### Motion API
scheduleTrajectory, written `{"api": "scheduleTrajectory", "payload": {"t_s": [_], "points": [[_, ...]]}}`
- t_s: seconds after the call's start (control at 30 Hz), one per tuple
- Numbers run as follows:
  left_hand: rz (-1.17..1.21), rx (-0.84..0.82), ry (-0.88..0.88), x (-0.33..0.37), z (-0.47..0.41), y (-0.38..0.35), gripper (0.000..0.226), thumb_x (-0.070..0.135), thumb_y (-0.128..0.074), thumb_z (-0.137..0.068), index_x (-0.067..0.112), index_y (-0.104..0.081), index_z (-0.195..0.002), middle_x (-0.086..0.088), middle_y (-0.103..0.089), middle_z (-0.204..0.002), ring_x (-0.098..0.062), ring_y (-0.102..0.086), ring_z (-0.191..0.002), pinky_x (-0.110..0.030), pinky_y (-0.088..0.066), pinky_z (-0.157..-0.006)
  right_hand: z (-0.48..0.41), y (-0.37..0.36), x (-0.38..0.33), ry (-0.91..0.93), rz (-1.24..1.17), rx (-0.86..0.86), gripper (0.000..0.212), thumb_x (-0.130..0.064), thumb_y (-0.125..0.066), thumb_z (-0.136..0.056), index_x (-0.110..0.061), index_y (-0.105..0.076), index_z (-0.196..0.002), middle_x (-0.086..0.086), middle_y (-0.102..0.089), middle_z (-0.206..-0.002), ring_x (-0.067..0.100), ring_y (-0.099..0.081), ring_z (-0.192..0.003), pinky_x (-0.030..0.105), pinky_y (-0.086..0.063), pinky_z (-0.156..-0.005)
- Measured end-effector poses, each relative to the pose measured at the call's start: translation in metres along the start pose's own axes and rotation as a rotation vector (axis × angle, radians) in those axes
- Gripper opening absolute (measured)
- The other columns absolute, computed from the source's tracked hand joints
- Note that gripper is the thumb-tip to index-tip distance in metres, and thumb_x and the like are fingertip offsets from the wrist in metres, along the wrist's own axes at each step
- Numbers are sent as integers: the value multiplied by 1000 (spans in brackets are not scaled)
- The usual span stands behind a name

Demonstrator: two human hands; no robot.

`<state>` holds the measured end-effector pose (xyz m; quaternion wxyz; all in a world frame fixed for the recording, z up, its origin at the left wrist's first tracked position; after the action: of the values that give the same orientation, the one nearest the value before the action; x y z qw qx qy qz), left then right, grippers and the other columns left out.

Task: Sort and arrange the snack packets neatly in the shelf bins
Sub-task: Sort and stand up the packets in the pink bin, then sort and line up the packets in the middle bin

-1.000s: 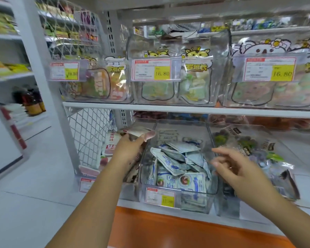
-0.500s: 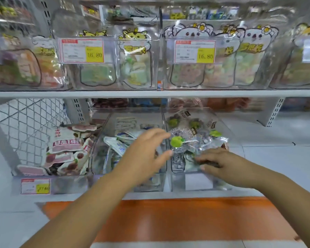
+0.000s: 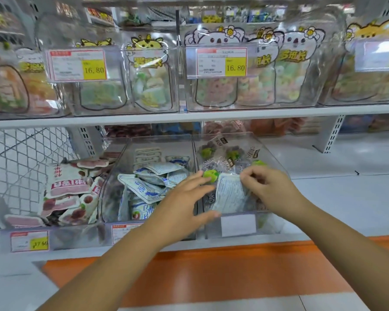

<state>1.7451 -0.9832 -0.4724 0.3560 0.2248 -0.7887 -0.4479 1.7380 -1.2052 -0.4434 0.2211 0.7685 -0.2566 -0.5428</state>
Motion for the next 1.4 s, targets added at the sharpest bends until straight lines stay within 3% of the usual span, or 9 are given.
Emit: {"api": "scheduleTrajectory", "payload": {"t_s": [0.13, 0.37, 0.53, 0.63, 0.73, 0.83, 0.9, 1.17, 1.4], "points": [[120, 92, 80, 8, -5, 1, 57, 57, -62, -82, 36, -51, -134, 30, -37, -137, 12, -16, -135, -18, -14, -112, -1, 1, -15, 10, -140, 74, 15, -21, -56, -95, -20, -68, -85, 2, -66, -78, 23, -63, -66, 45, -57, -64], [458, 222, 228, 21, -8, 13, 28, 37, -65, -88, 41, -60, -115, 24, -61, -107, 8, -52, -104, -17, -43, -86, 0, 2, -36, 82, -304, 208, 18, -18, -58, -94, -30, -70, -87, -8, -70, -79, 8, -64, -67, 25, -55, -59], [581, 350, 324, 17, -3, 31, 16, 25, -58, -94, 31, -60, -109, 18, -66, -98, 8, -60, -84, -9, -44, -64, -8, -9, -37, 42, -476, 53, 22, -15, -54, -96, -23, -63, -115, -3, -74, -92, 17, -69, -84, 25, -57, -72], [506, 479, 443, -4, 1, 44, 13, 26, -56, -95, 31, -58, -107, 20, -63, -92, 6, -59, -75, -10, -41, -52, -11, -14, -24, 55, -290, 33, 27, -23, -55, -96, -37, -56, -118, -6, -72, -95, 14, -67, -92, 26, -55, -77], [378, 543, 559, -33, 5, 52, 32, 29, -56, -95, 28, -52, -127, 14, -62, -117, -2, -58, -98, -19, -44, -73, -10, -10, -11, 44, -72, 50, 25, -25, -54, -96, -41, -55, -115, -15, -67, -98, 2, -62, -92, 10, -44, -67], [103, 421, 656, -53, 7, 47, 68, 33, -63, -91, 20, -29, -148, -6, -45, -144, -23, -44, -127, -37, -39, -100, -11, -1, 0, 34, 104, 57, 26, -23, -53, -97, -36, -59, -119, -22, -61, -101, -2, -57, -90, 13, -42, -71], [-204, 389, 526, -50, 4, 42, 71, 36, -66, -87, 17, -32, -147, -8, -38, -147, -27, -29, -134, -40, -30, -109, -12, 7, 8, 52, 248, 46, 26, -19, -56, -96, -32, -64, -116, -19, -59, -103, 4, -53, -98, 18, -38, -81], [-101, 133, 6, -7, -14, 7, 55, 53, -43, -96, 29, -38, -145, 15, -28, -153, -4, -19, -142, -17, -4, -111, -10, 56, 41, 62, 588, -43, 26, -16, -69, -86, -34, -71, -104, -7, -62, -118, 20, -41, -115, 26, -32, -95], [-165, 57, -18, -17, -16, -13, 66, 64, -25, -91, 32, -32, -148, 19, -19, -156, 6, 2, -142, -14, 6, -111, -4, 48, 61, 53, 694, -175, 44, -11, -70, -82, -42, -65, -114, -7, -37, -138, 17, -34, -120, 31, -37, -98]]}}
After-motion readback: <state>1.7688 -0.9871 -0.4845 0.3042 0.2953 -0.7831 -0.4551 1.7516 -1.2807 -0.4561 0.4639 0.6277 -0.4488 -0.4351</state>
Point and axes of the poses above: each hand's wrist, its own z-axis away from the middle knuckle, its own y-axis out of the back of the hand, x = y × z, the point moved 1 cm from there along -z, towards the middle knuckle
